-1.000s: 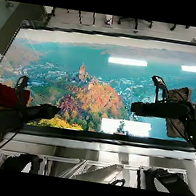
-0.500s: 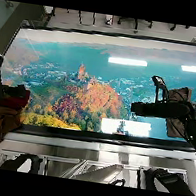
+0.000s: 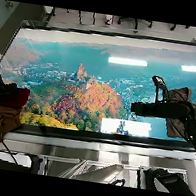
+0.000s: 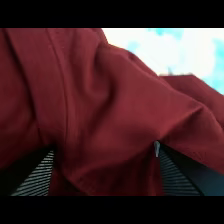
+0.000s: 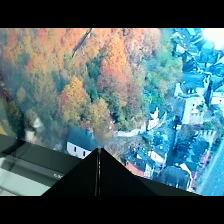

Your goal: Fold the shirts.

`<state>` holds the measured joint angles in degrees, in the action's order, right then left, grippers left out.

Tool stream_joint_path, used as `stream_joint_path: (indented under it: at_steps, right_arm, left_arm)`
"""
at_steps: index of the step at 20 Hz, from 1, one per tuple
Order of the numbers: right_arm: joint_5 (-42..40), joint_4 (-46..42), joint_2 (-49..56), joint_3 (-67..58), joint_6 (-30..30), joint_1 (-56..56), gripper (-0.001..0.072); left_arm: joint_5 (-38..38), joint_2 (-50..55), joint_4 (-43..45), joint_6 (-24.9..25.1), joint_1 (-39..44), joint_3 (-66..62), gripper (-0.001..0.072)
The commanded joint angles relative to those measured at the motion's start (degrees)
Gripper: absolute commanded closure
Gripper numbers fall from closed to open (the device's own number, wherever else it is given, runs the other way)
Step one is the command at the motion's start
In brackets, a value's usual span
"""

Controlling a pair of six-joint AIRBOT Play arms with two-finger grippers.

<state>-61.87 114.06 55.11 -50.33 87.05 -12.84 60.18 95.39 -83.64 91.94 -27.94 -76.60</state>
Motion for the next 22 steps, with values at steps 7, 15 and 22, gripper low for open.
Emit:
stream_joint_path:
  at_steps: [7,15,22]
  right_arm:
    - [0.00,0.00,0.02,0.02,-0.02,-0.04,0.0693]
    - [0.44,0.02,0.04,0.02,-0.02,-0.04,0.0693]
    - [0.44,0.02,0.04,0.02,-0.02,-0.04,0.0693]
  left_arm:
    - [2.03,3.54,-2.14,1.86,3.93,-10.05,0.0686]
    - [15.72,-11.30,-14.03,3.17,24.20,-27.26,0.0686]
    - [16.68,-12.70,-16.81,-1.55,53.88,-23.74,0.0686]
